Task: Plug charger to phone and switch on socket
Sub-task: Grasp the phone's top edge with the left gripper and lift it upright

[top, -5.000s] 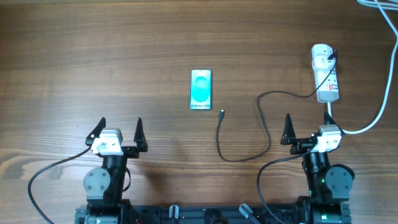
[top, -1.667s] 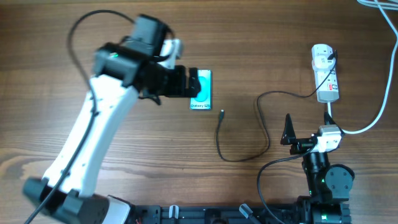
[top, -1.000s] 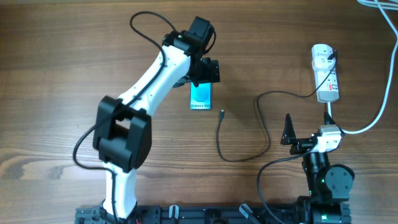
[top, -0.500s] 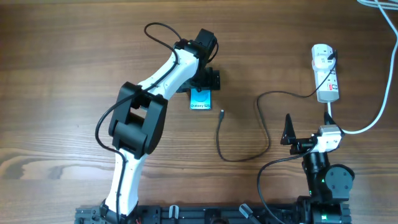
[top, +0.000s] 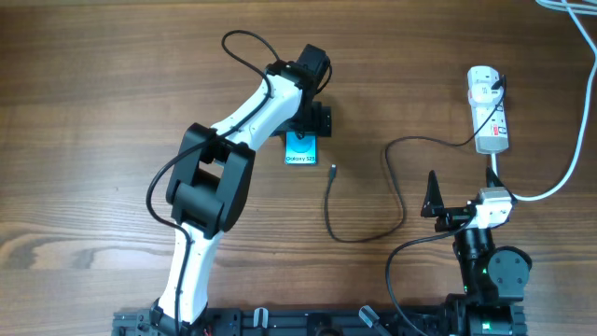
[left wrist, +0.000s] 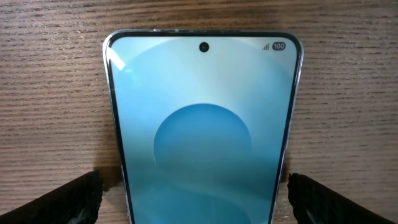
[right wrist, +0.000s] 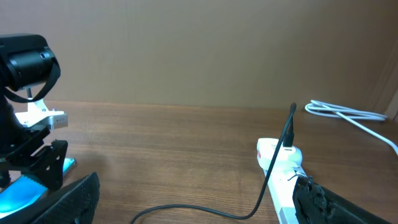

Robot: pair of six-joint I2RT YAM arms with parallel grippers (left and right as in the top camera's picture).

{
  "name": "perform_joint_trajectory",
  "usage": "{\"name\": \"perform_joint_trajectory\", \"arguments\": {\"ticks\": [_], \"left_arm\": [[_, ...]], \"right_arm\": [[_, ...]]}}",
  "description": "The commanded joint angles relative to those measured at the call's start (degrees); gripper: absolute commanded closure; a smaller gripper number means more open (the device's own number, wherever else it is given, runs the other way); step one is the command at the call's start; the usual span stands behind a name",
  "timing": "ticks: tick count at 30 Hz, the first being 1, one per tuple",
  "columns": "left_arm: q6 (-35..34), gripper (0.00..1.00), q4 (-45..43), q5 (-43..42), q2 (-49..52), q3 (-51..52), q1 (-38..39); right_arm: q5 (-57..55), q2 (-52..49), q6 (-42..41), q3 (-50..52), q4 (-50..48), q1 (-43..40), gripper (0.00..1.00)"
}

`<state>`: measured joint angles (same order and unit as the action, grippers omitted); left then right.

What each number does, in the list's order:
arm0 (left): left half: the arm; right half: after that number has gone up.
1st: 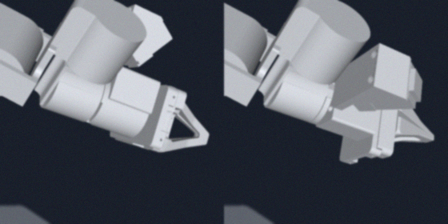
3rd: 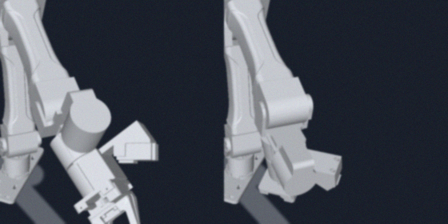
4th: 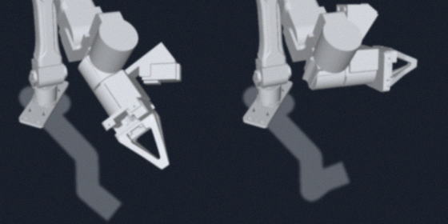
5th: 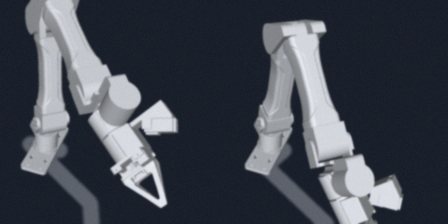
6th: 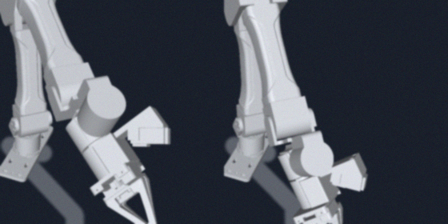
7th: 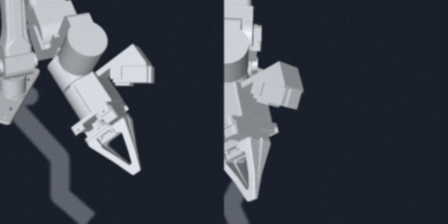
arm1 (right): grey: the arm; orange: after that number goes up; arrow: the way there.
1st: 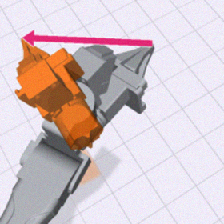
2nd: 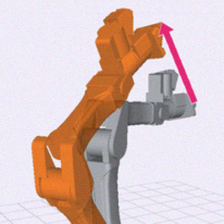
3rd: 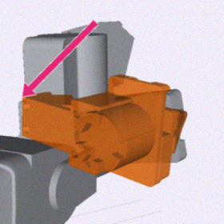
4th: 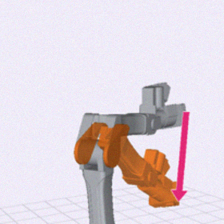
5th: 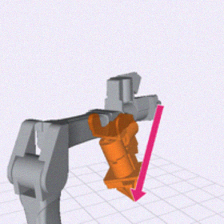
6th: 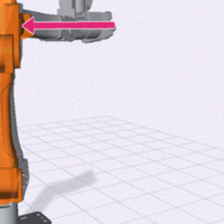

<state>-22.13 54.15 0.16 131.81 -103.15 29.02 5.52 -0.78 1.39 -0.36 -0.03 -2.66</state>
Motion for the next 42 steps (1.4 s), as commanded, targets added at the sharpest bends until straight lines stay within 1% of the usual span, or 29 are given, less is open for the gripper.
{"name": "perform_joint_trajectory", "arguments": {"ticks": [1,2,3,12,13,15,17,18,22,24,29,32,35,42], "left_arm": [[-0.04,0.00,0.02,1.55,3.17,0.09,0.76],[-1.90,0.00,0.07,3.19,3.17,0.09,1.01],[-2.34,0.00,-0.04,3.56,3.17,0.09,1.22],[-2.32,0.01,0.24,3.56,3.17,0.09,1.75],[-2.32,0.03,0.26,3.56,3.17,0.09,1.75],[-2.32,0.11,0.26,3.56,3.17,0.09,1.75],[-2.32,0.14,0.28,3.56,3.17,0.09,1.75],[-2.32,0.20,0.28,3.56,3.17,0.09,1.75],[-2.34,0.28,0.28,3.54,3.17,0.07,1.75],[-2.34,0.30,0.48,3.19,3.10,0.04,1.75],[-2.34,0.33,1.97,3.04,2.67,-0.04,1.73],[-2.34,0.33,3.06,1.77,0.61,-0.07,1.73],[-2.34,0.32,4.22,-1.11,-4.96,-0.04,1.73],[-2.36,0.34,8.33,-11.54,-16.17,-0.04,1.14]], "right_arm": [[0.07,0.35,0.00,0.07,-0.20,0.24,0.00],[0.07,0.35,0.00,0.07,-0.20,0.22,0.00],[0.07,0.35,-0.02,0.07,-0.20,0.22,0.00],[0.07,0.35,-0.02,0.07,-0.20,0.24,0.00],[0.07,0.35,-0.02,0.07,-0.20,0.22,0.00],[0.07,0.35,-0.04,0.07,-0.20,0.24,0.00],[0.07,0.35,-0.02,0.07,-0.20,0.22,0.00],[0.07,0.35,-0.02,0.07,-0.20,0.24,0.00],[0.07,0.35,-0.04,0.07,-0.20,0.24,0.00],[0.07,0.35,-0.04,0.07,-0.20,0.24,0.00],[0.07,0.35,-0.02,0.07,-0.20,0.24,0.00],[0.07,0.35,-0.02,0.07,-0.20,0.24,0.00],[0.07,0.35,-0.04,0.07,-0.20,0.24,0.00],[0.07,0.35,0.00,0.07,-0.20,0.24,0.00]]}}
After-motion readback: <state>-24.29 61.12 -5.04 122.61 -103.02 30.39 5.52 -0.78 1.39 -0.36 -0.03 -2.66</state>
